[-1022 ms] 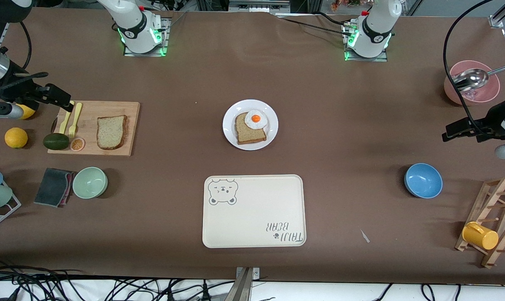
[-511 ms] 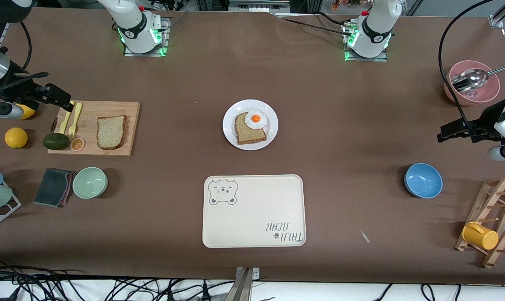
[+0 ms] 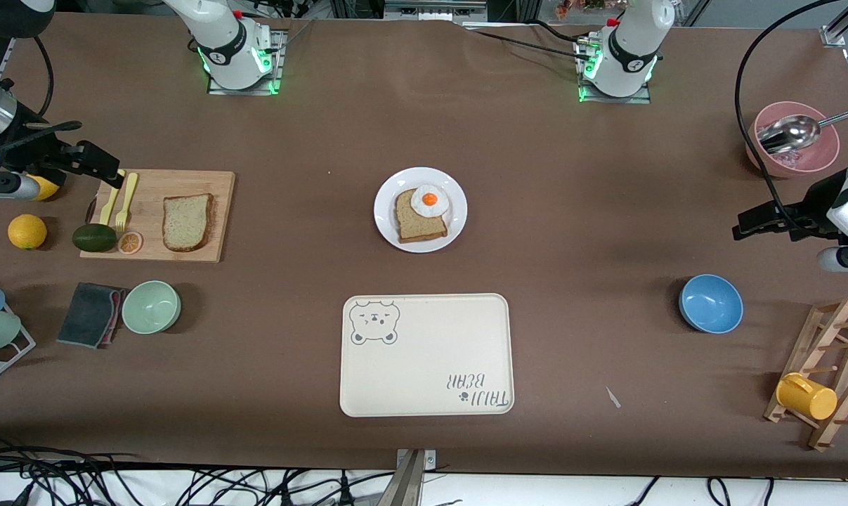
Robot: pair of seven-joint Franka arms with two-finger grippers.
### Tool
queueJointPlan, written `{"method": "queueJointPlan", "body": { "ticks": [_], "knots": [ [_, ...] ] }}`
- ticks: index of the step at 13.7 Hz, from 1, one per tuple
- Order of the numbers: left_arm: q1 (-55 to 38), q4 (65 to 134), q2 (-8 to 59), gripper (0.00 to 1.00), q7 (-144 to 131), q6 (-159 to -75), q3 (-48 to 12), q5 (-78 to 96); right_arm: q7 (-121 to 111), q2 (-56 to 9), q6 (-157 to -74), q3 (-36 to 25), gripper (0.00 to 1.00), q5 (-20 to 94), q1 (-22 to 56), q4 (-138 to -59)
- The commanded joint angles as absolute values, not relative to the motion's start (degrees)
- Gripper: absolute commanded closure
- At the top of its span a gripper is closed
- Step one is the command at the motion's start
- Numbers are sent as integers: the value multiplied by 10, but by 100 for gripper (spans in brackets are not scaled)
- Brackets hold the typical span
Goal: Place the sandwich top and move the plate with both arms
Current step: 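Move the right gripper down to the bread slice on the cutting board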
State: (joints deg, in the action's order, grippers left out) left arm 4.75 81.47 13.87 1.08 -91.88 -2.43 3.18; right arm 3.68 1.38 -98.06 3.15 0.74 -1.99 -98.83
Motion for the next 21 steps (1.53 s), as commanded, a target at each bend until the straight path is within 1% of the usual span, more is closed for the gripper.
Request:
{"method": "queueJointPlan", "body": {
  "ticks": [1,3,6,8,10,14,17,18,20,21],
  "knots": [
    [47,820,134,0,6,-921,-22,44,47,25,-994,49,0,4,-19,-989],
    [47,820,134,0,6,-921,-22,41,46,19,-996,63,0,-2,-18,-989],
    [47,821,134,0,6,-920,-22,37,47,-2,-1001,66,0,-3,-19,-989],
    [47,824,134,0,6,-920,-22,37,46,-25,-1017,63,0,-4,-23,-989],
    [47,824,134,0,6,-920,-22,37,42,-49,-1017,63,0,-49,-23,-987],
    [47,824,129,0,6,-920,-22,37,34,-102,-1013,63,0,-54,-24,-948],
    [47,824,128,0,5,-920,-22,37,48,-127,-1020,63,0,-57,-19,-959],
    [47,824,128,0,6,-919,-22,37,60,-134,-1022,63,2,-61,-19,-966],
    [47,824,129,0,5,-918,-22,37,123,-134,-1039,63,2,-68,-19,-990],
    [47,824,129,0,5,-918,-22,37,154,-134,-1041,63,2,-89,-19,-1006]
  ]
}}
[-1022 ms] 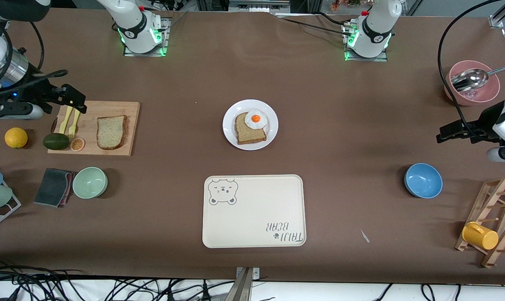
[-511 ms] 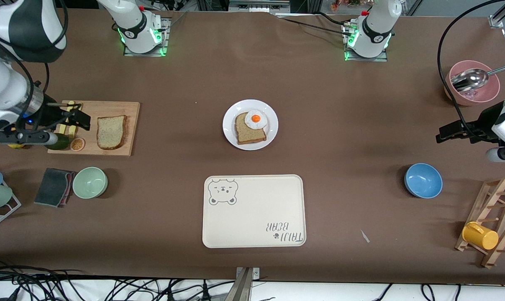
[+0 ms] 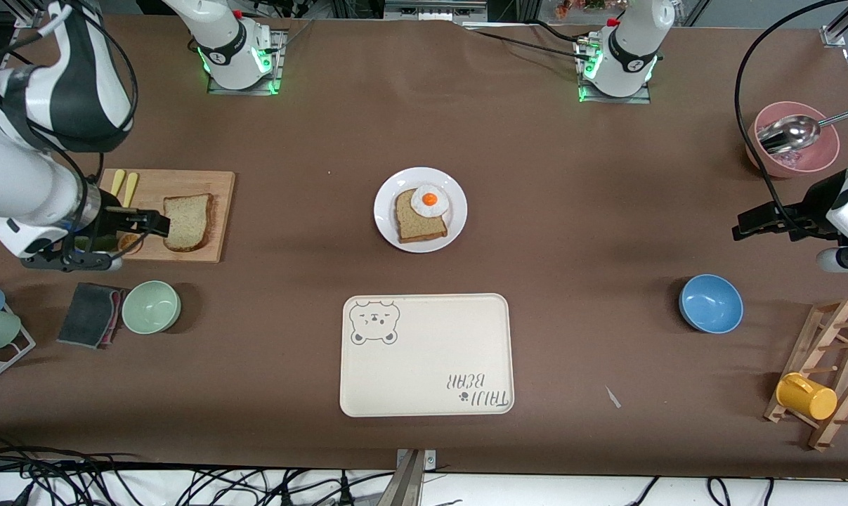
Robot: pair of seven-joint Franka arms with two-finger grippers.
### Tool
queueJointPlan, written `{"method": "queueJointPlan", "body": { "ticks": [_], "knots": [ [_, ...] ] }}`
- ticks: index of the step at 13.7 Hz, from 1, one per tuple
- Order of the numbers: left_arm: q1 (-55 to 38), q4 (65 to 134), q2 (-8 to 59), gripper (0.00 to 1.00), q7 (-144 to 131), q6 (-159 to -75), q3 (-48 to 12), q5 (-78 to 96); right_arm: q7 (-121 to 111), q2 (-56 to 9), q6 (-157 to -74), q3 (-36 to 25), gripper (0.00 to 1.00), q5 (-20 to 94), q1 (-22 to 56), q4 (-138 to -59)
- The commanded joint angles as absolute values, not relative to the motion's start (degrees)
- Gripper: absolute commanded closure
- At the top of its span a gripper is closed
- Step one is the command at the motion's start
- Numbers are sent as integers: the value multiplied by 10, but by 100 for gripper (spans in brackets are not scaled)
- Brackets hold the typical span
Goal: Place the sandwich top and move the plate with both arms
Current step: 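Move the right gripper down to the bread slice on the cutting board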
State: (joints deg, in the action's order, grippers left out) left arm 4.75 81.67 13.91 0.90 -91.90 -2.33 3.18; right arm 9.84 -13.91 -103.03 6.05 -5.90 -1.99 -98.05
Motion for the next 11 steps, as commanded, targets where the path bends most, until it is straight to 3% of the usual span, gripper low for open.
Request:
{"method": "queueJointPlan", "body": {
  "ticks": [1,11],
  "knots": [
    [47,824,129,0,5,-918,-22,37,174,-134,-1048,64,2,-110,-18,-1021],
    [46,824,132,0,6,-922,-22,37,434,-137,-1298,67,6,-213,-11,-1229]
  ]
}}
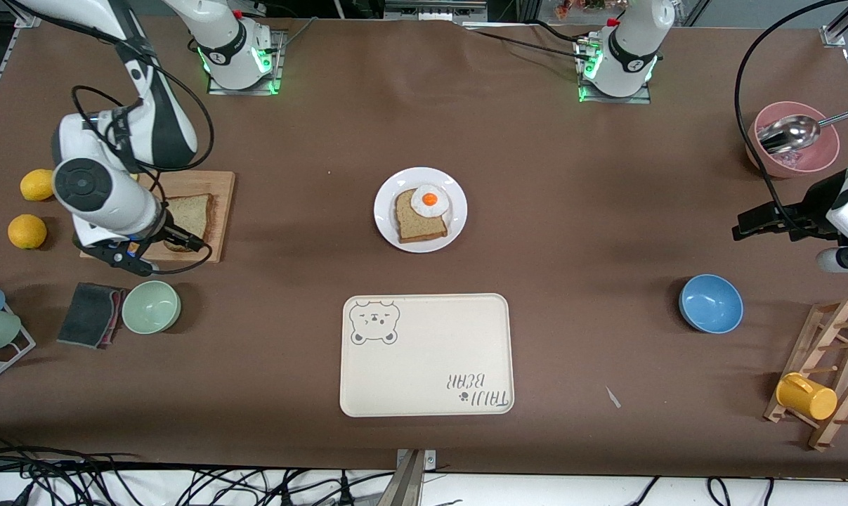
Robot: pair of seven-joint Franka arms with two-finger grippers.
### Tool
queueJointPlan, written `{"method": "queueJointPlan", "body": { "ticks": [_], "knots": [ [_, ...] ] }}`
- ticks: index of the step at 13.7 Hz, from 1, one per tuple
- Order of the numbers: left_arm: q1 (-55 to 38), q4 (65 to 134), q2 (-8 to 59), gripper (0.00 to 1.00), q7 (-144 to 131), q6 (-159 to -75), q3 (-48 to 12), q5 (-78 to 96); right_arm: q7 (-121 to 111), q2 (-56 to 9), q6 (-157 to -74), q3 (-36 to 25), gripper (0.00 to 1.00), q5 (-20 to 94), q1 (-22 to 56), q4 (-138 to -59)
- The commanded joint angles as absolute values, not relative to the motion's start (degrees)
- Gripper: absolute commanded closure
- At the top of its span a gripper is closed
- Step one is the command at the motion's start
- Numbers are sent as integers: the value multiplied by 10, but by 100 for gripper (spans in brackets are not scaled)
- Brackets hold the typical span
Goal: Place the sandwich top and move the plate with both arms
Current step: 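Grasp the bread slice with the right gripper and lift it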
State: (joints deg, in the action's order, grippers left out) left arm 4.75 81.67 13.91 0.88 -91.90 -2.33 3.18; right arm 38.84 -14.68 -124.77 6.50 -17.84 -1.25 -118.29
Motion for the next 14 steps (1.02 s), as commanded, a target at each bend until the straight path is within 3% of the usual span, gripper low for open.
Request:
{"method": "queueJointPlan", "body": {
  "ticks": [1,6,14],
  "knots": [
    [46,824,133,0,6,-922,-22,37,443,-144,-1311,67,7,-221,-11,-1237],
    [46,824,133,0,6,-922,-22,37,446,-195,-1376,62,15,-222,-12,-1253],
    [46,824,132,0,6,-922,-22,37,446,-214,-1373,48,39,-243,-14,-1268]
  ]
}}
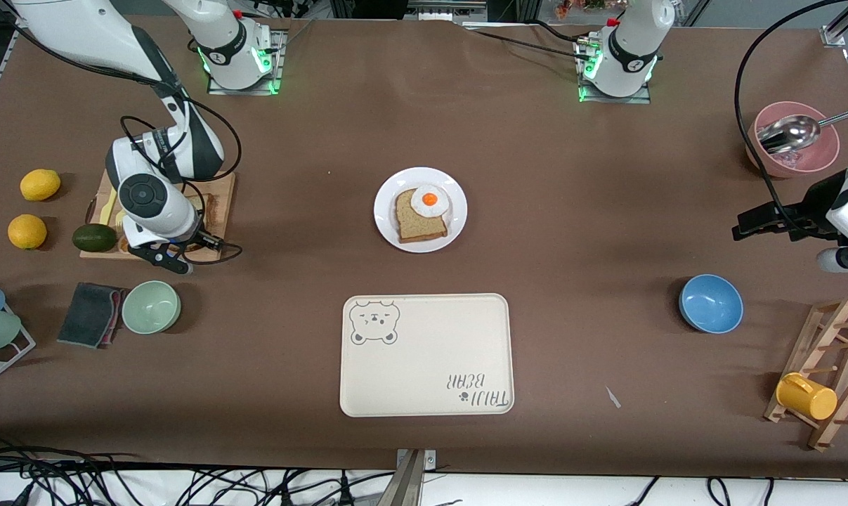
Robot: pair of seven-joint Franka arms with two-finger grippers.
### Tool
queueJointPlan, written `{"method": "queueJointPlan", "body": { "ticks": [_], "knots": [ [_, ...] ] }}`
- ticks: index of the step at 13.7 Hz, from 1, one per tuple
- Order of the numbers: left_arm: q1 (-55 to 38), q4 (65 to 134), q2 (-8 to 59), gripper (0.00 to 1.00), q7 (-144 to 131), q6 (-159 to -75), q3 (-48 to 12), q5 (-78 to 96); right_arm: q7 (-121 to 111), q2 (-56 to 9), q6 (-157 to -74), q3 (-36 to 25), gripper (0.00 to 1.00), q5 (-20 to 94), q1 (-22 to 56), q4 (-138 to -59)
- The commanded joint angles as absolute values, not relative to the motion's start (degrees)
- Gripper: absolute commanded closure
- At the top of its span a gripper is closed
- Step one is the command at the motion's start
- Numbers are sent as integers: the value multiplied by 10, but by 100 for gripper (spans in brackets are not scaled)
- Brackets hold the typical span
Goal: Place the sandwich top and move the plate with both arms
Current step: 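Grasp the bread slice with the right gripper and lift it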
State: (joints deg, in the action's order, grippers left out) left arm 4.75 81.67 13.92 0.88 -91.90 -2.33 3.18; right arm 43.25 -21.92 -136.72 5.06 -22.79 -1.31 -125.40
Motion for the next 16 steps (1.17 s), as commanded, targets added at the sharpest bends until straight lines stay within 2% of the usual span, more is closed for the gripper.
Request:
{"method": "queueJointPlan", "body": {
  "ticks": [1,3,4,10,14,16],
  "knots": [
    [46,824,132,0,6,-922,-22,37,446,-214,-1373,48,51,-243,-13,-1269],
    [46,824,132,0,6,-922,-22,37,446,-219,-1373,48,88,-243,-13,-1269],
    [46,824,132,0,6,-922,-22,37,445,-220,-1372,48,100,-243,-13,-1268],
    [46,824,133,0,6,-922,-22,37,433,-213,-1345,54,100,-243,-13,-1242],
    [46,824,132,0,5,-922,-22,37,441,-212,-1152,126,100,-237,-12,-1121],
    [46,824,132,0,6,-922,-22,37,441,-213,-1095,159,100,-229,-12,-1085]
  ]
}}
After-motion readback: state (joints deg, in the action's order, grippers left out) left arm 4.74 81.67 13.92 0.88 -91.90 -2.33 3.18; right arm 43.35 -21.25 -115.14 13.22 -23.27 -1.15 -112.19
